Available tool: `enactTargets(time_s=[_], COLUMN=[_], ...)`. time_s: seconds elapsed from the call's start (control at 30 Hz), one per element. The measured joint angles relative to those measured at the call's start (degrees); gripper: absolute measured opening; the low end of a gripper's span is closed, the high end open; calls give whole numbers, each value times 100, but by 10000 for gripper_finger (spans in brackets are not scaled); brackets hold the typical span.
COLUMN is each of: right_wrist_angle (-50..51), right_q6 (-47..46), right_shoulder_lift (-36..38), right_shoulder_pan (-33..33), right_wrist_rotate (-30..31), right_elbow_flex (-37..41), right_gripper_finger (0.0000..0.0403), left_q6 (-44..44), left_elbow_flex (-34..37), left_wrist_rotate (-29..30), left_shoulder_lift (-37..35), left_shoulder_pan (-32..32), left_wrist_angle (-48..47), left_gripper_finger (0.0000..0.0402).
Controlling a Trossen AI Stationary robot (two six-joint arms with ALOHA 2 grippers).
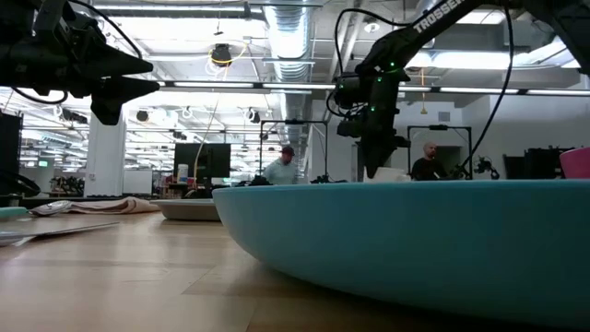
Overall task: Set up tray
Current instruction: Put the white mug on the gray serving tray, then put the blue plate to the bottom left of the white mug on the gray serving tray
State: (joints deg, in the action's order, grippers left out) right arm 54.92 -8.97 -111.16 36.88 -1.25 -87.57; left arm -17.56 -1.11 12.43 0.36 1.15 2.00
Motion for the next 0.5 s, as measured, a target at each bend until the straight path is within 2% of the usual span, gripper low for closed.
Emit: enactTargets(time_s=[0.2,0.5], right_wrist_angle=[-82,-130], right_q6=[-3,-48], right_shoulder_lift=[-19,-27], right_shoulder_pan=[0,-2], right_wrist_rotate=[50,167], right_elbow_flex=[2,9], right_gripper_finger=[19,98], left_q6=[0,0], left_elbow_flex=[-1,-1], left_wrist_rotate=[-5,-3], left_shoulder_lift=[2,2], left_shoulder_pan=[0,-2], left_wrist_angle=[0,0], left_gripper_finger=[169,169])
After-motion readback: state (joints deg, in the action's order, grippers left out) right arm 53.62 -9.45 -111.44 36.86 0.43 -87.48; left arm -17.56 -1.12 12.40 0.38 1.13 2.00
